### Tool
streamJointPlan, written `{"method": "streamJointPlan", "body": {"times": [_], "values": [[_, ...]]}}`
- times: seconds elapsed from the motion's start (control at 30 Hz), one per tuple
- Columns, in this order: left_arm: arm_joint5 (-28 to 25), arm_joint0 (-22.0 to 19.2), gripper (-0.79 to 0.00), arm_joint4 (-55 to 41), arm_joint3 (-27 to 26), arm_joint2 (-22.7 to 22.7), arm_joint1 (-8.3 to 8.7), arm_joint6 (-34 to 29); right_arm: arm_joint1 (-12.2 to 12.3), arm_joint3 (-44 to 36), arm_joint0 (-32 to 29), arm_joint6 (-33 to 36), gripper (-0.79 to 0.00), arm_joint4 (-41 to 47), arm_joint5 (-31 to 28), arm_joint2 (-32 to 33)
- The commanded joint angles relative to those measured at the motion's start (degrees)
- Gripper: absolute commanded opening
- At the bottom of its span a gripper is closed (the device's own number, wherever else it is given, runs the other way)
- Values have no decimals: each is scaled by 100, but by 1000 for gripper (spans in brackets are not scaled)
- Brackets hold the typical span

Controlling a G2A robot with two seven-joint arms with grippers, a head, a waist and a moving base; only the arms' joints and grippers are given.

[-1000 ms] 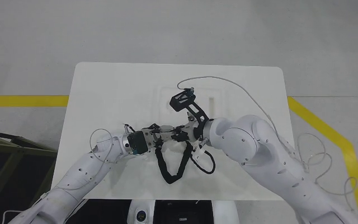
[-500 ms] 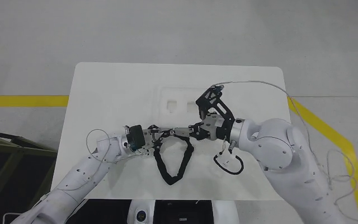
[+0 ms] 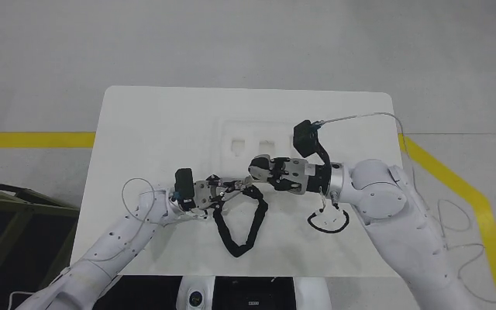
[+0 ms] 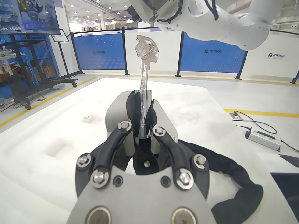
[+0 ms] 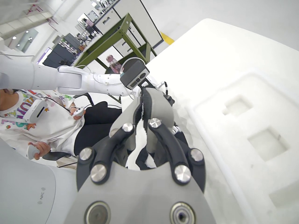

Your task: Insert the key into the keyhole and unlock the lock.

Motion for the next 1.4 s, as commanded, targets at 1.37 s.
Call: {"method": "streamJointPlan", "body": {"times": [1.37], "values": [[37, -296, -785, -1108, -50, 745, 166, 34, -131, 1134, 609, -468, -785, 307, -554, -583]]}}
